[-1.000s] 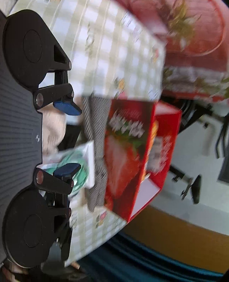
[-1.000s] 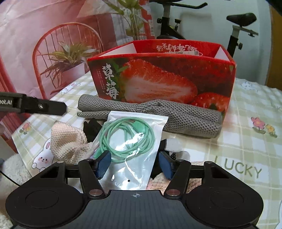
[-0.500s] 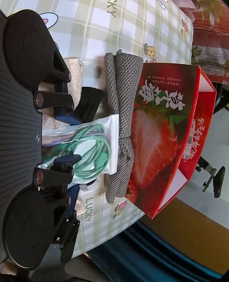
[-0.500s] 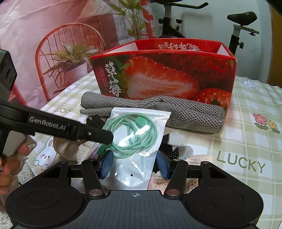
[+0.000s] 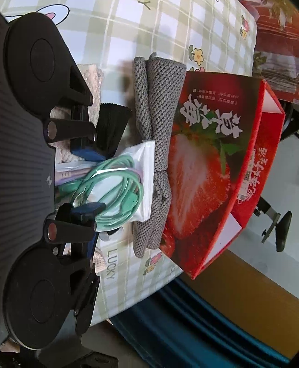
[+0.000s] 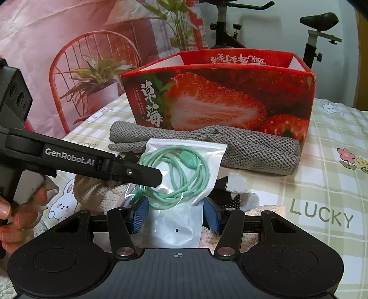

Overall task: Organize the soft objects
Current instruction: 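Lift the cable bag with both grippers toward the red box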

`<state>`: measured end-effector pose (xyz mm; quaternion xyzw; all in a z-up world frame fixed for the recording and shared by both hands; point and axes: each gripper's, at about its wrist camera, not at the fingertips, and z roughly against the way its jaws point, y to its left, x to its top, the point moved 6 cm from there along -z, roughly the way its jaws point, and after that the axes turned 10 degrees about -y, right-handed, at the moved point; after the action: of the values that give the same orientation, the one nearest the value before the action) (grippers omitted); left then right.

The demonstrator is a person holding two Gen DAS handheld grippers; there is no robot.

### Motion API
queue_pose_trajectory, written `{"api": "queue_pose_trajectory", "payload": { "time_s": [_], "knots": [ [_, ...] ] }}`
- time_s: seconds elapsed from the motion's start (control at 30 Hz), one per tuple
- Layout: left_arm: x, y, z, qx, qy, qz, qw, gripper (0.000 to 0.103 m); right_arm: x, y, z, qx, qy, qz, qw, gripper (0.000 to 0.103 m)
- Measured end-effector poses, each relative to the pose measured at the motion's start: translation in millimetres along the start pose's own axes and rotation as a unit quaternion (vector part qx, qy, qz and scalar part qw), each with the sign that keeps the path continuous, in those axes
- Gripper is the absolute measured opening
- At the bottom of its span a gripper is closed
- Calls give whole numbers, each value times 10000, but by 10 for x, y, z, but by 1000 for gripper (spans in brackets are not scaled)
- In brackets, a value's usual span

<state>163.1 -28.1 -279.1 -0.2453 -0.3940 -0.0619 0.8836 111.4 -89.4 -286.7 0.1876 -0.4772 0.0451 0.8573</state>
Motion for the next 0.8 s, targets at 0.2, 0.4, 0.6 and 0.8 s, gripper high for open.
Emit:
{"api": "queue_pose_trajectory", "payload": {
  "time_s": [0.2, 0.4, 0.6, 0.8],
  "knots": [
    [87, -22, 180, -120, -182, -10, 9998, 34, 114, 52, 114, 50, -250, 101, 9996, 37],
    [249, -158, 347, -171, -470, -222, 9985, 34, 315, 111, 244, 39, -552, 297, 9980, 36],
    [594, -318, 495, -172, -819, -532, 9951, 34, 662, 138, 330, 52, -882, 535, 9947, 36],
    [1021, -435, 544, -299, -1154, -592, 9911, 35, 1126, 99, 343, 50, -1184, 815, 9896, 36]
  ]
}}
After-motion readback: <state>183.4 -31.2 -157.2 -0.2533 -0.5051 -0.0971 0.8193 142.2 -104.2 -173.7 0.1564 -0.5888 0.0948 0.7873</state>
